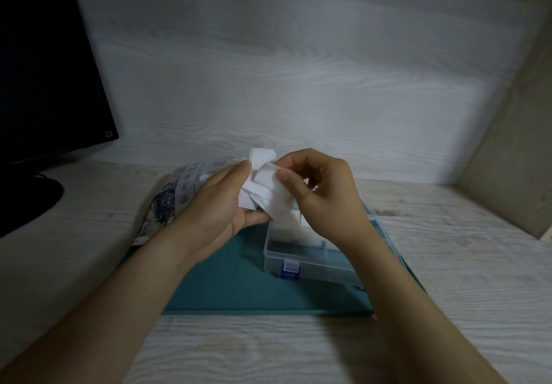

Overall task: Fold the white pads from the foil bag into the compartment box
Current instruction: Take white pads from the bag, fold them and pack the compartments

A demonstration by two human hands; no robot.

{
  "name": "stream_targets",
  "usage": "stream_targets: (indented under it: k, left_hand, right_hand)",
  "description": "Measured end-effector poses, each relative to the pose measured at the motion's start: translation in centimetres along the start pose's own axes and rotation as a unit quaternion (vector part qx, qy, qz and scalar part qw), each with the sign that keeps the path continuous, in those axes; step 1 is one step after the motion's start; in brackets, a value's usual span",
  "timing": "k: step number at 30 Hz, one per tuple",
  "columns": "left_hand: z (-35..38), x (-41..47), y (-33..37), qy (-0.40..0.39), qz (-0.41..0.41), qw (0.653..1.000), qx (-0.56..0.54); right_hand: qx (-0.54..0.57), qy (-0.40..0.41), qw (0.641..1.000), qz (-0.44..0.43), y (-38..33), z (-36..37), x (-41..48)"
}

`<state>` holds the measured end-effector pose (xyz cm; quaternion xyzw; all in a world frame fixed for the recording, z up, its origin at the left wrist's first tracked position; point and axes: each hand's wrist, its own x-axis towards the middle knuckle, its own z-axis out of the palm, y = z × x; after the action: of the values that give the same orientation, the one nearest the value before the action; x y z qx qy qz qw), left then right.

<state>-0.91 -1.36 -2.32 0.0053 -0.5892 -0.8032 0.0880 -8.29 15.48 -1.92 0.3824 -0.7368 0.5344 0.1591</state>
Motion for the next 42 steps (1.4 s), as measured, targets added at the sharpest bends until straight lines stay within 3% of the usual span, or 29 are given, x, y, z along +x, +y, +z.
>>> stream_targets:
  k: [5,12,16,20,31,42]
  left_hand:
    - [-0.1,0.2,-0.1,-0.039,-0.036,0.999,0.0]
    - [0.3,-0.2,0.1,-0.123,-0.065,0.988,-0.06]
    - [0.1,-0.3,0.0,-0.148,-0.033,0.988,-0.024]
    - [0.1,-0.5,-0.5,-0.125,0.003,0.99,0.059]
    - [0.1,-0.4,-0.9,-0.119,0.065,0.981,0.142]
    - [0.3,-0.8,-0.7,-0.115,0.1,0.967,0.204]
  right_hand:
    - [0.104,0.018,0.992,0.065,-0.9,-0.3,0.1]
    - [0.017,0.007,0.998,0.063,-1.0,0.6,-0.3]
    - [-0.076,0.031,0.996,0.026,-0.7,0.9,-0.4]
    - [-0.148,0.007,0.989,-0.006,-0.7,1.1,-0.4]
    - [-0.048,-0.025,0.998,0.014,-0.8,0.6,-0.2]
    - [-0.058,-0.001,0.998,0.0,-0.5,0.9,-0.3]
